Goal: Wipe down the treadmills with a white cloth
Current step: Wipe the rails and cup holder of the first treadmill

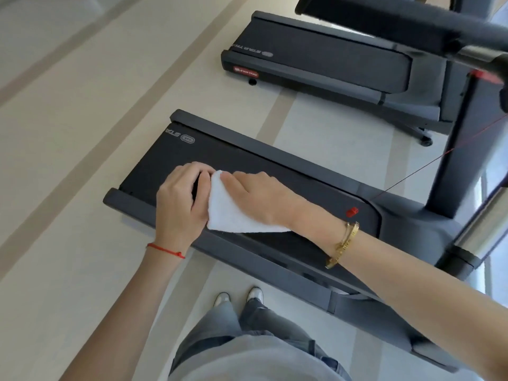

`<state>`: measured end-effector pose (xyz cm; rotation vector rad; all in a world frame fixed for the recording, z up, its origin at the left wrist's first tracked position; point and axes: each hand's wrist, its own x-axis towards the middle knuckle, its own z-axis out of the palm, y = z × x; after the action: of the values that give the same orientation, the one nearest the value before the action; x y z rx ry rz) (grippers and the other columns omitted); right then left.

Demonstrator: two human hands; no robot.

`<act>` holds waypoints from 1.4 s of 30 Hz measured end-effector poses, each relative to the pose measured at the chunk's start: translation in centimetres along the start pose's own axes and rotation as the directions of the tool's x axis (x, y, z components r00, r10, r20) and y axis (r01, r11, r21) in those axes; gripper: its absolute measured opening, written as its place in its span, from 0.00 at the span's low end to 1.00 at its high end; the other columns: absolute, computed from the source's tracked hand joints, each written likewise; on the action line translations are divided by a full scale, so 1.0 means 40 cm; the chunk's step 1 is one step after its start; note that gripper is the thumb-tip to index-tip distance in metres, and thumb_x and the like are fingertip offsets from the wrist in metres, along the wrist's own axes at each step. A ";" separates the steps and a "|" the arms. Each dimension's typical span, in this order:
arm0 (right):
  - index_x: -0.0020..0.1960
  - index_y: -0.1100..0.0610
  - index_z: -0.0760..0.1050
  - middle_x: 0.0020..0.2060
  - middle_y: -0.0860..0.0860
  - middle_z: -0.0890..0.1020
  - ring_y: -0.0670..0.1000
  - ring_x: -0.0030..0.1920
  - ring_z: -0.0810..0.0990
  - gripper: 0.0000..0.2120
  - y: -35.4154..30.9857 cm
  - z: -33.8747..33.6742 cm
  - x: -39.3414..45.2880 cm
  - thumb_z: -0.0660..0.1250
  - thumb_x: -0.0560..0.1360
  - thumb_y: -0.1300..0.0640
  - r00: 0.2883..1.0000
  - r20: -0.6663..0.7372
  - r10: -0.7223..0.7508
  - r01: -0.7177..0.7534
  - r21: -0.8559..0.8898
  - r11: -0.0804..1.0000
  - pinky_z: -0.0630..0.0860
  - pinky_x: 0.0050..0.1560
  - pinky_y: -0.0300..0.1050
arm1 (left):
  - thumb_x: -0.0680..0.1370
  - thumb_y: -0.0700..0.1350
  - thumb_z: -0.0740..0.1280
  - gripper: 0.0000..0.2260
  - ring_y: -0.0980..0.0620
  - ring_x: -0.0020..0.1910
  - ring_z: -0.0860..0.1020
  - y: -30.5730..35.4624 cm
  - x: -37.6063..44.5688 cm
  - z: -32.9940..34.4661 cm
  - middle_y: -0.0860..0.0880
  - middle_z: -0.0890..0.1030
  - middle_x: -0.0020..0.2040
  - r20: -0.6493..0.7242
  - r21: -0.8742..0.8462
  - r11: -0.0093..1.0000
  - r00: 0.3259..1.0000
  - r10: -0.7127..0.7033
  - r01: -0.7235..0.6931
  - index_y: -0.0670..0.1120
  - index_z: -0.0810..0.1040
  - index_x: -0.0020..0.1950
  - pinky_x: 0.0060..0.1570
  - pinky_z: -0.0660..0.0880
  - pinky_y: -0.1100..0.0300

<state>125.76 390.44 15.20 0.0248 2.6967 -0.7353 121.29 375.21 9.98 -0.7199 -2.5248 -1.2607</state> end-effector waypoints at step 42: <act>0.69 0.61 0.73 0.65 0.59 0.77 0.61 0.68 0.71 0.24 -0.128 0.336 0.008 0.49 0.83 0.48 0.251 -0.968 0.019 -0.597 -0.140 0.790 0.64 0.71 0.58 | 0.84 0.43 0.51 0.13 0.50 0.42 0.68 -0.101 0.081 -0.098 0.56 0.68 0.37 0.559 -0.301 0.930 0.751 0.351 -0.210 0.47 0.66 0.40 0.42 0.63 0.61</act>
<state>129.27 379.31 6.76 1.2834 3.6501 0.3522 116.36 371.11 10.91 -1.7433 -2.5822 -1.3702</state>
